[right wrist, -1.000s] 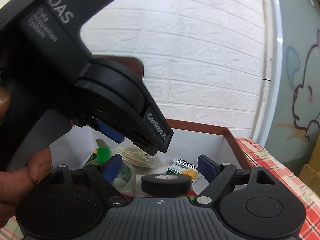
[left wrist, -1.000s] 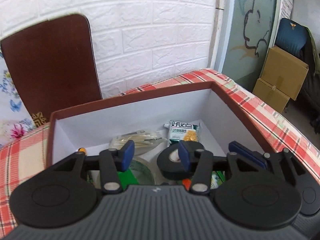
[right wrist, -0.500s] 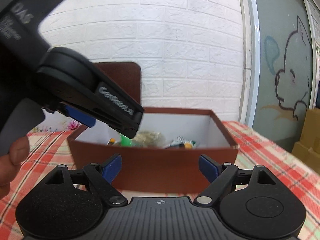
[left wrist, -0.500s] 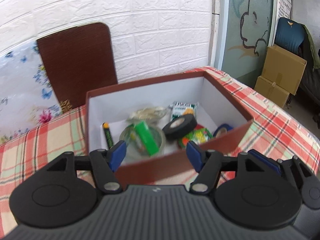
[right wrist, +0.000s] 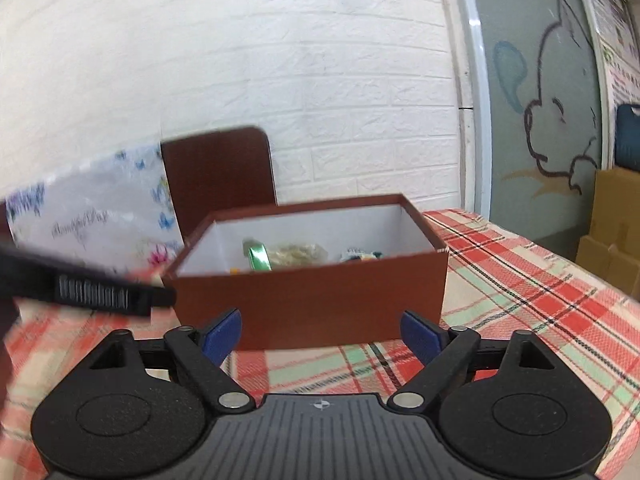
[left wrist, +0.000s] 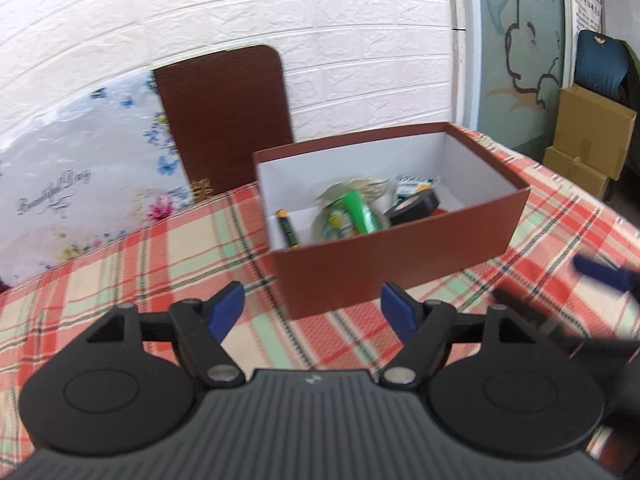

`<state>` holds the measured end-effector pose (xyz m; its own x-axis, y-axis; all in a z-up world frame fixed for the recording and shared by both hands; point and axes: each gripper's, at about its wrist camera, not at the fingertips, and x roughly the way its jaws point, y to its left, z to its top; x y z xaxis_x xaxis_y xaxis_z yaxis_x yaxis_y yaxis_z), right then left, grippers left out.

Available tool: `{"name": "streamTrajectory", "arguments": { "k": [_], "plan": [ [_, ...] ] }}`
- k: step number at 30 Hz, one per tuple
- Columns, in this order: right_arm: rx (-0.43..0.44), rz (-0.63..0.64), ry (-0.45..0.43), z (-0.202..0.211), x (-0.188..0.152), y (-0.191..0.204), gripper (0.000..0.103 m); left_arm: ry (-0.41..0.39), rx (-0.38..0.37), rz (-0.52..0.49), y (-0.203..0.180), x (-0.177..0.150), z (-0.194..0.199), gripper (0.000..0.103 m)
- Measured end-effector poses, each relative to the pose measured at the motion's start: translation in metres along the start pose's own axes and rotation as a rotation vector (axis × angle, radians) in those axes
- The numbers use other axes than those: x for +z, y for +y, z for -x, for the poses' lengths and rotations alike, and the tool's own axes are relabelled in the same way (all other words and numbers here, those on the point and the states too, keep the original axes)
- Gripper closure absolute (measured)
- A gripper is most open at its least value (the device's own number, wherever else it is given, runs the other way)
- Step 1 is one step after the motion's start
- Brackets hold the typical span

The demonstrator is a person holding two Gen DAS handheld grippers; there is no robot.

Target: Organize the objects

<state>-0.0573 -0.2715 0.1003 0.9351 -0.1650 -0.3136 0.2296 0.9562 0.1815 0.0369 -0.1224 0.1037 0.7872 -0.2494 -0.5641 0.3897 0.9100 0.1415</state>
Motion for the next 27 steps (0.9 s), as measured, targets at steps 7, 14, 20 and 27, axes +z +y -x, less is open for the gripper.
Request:
{"name": "streamTrajectory", "arguments": {
  "k": [7,14,20,27],
  "plan": [
    [0.020,-0.107,-0.042,0.015,0.008,0.003,0.008,0.020,0.100,0.035,0.018,-0.032,0.014,0.003],
    [0.014,-0.115,0.005,0.017,-0.011,0.015,0.007,0.061,0.159,0.012,0.017,-0.053,0.012,0.000],
    [0.003,-0.109,0.013,0.019,-0.017,0.020,0.007,0.062,0.196,0.007,0.018,-0.061,0.012,0.000],
    [0.005,-0.079,0.004,0.022,-0.020,0.024,0.007,0.087,0.271,-0.013,0.020,-0.065,0.010,0.000]
  ]
}}
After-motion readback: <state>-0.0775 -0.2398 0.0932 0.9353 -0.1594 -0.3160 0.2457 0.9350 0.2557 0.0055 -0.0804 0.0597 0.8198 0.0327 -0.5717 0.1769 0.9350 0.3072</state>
